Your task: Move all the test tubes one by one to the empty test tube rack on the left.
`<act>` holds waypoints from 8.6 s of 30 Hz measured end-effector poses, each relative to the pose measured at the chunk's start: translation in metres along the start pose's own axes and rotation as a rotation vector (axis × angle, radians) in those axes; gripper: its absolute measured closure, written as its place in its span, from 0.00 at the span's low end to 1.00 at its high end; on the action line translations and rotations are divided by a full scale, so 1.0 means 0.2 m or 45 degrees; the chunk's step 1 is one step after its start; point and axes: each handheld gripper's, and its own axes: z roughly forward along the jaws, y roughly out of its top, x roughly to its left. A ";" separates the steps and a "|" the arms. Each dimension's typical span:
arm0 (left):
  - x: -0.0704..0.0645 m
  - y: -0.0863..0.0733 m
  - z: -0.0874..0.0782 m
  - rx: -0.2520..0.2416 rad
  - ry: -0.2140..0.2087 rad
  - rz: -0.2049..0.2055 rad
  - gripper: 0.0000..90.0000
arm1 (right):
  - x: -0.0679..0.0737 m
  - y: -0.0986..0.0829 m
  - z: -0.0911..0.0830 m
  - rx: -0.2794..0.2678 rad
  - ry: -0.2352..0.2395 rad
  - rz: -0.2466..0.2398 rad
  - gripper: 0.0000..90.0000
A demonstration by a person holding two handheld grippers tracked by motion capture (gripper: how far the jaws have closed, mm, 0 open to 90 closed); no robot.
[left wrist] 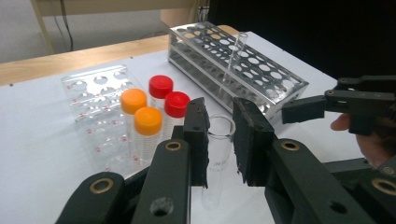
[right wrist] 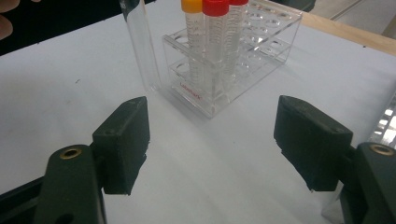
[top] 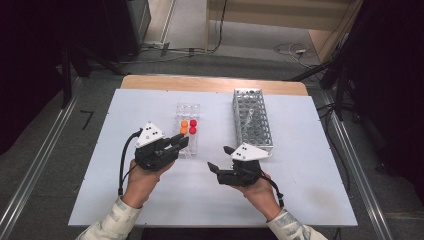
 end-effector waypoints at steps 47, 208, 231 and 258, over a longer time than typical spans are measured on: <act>0.18 0.18 0.12 -0.048 0.295 0.013 0.85 | -0.05 -0.01 -0.05 -0.023 -0.030 0.030 0.30; -0.24 0.03 0.22 0.071 -0.100 0.093 0.58 | -0.03 0.05 0.08 0.031 -0.107 0.030 0.82; -0.23 -0.02 0.30 0.142 -0.155 0.072 0.82 | 0.06 0.05 0.10 0.028 -0.092 -0.044 0.82; -0.16 0.01 0.20 0.082 -0.090 0.075 0.86 | 0.01 0.03 0.05 0.011 0.002 0.014 0.33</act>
